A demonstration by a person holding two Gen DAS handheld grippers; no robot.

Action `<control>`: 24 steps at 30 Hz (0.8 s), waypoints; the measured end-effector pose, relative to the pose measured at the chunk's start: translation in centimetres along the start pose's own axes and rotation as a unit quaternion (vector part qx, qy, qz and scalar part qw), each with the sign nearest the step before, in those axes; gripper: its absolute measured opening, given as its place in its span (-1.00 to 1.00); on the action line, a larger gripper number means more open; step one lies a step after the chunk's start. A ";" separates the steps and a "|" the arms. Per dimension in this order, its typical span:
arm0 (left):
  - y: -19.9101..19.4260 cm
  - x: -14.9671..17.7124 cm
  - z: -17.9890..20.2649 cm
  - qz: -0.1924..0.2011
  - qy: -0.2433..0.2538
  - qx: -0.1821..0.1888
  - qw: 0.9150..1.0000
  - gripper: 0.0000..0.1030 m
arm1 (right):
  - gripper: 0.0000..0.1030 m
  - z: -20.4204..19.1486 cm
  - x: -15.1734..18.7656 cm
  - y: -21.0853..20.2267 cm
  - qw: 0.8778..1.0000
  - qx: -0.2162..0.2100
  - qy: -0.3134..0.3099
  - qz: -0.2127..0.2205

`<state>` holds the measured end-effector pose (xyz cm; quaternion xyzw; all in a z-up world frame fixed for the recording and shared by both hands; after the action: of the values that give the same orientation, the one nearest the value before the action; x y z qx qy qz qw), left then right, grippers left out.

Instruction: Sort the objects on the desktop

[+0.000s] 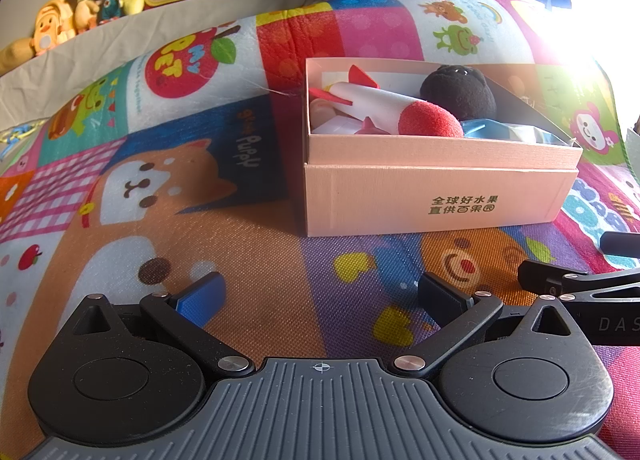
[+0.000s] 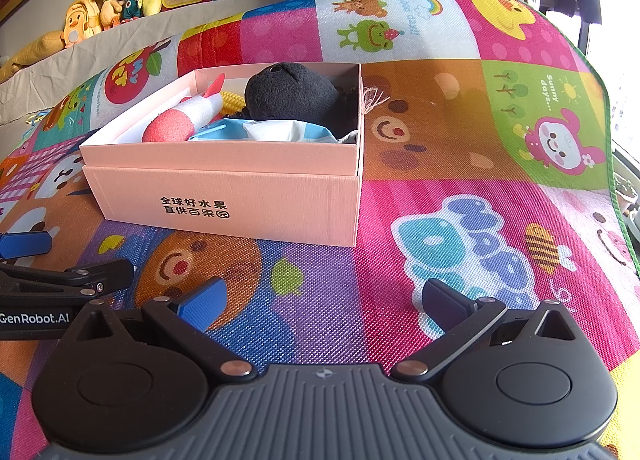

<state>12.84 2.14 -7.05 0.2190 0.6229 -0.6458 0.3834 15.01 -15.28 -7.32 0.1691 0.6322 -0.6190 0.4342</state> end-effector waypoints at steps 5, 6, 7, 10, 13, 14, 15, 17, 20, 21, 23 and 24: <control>0.0 0.0 0.0 0.000 0.000 0.000 1.000 1.00 | 1.00 0.0 0.0 0.0 1.000 0.000 0.000 0.000; 0.0 0.0 0.0 0.000 0.000 0.000 1.000 1.00 | 1.00 0.0 0.0 0.0 1.000 0.000 0.000 0.000; 0.0 0.0 0.0 0.000 0.000 0.000 1.000 1.00 | 1.00 0.0 0.0 0.0 1.000 0.000 0.000 0.000; 0.0 0.0 0.0 0.000 0.000 0.000 1.000 1.00 | 1.00 0.0 0.0 0.0 1.000 0.000 0.000 0.000; 0.0 0.0 0.0 0.000 0.000 0.000 1.000 1.00 | 1.00 0.0 0.0 0.0 1.000 0.000 0.000 0.000; 0.0 0.0 0.0 0.000 0.000 0.000 1.000 1.00 | 1.00 0.0 0.0 0.0 1.000 0.000 0.000 0.000; 0.0 0.0 0.0 0.000 0.000 0.000 1.000 1.00 | 1.00 0.0 0.0 0.0 1.000 0.000 0.000 0.000; 0.0 0.0 0.0 0.000 0.000 0.000 1.000 1.00 | 1.00 0.0 0.0 0.0 1.000 0.000 0.000 0.000; 0.0 0.0 0.1 0.000 0.001 -0.001 1.000 1.00 | 1.00 0.0 0.0 0.0 1.000 0.000 0.000 0.000; 0.0 0.0 0.0 0.000 0.001 0.000 1.000 1.00 | 1.00 0.0 0.0 0.0 1.000 0.000 0.000 0.000; 0.0 0.0 0.0 0.000 -0.002 0.002 1.000 1.00 | 1.00 0.0 0.0 0.0 1.000 0.000 0.000 0.000; 0.0 0.0 0.0 0.000 0.000 0.001 1.000 1.00 | 1.00 0.0 0.0 0.0 1.000 0.000 0.000 0.000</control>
<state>12.81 2.15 -7.09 0.2191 0.6224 -0.6464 0.3832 15.01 -15.26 -7.33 0.1691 0.6320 -0.6191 0.4343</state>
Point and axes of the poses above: each gripper's, at about its wrist camera, not at the fingertips, and y roughly the way its jaws point, z to its right, x to its underside, the point moved 10 cm from there along y, roughly the way its jaws point, and after that the axes turned 11 degrees about -y, right-handed, at the moved point
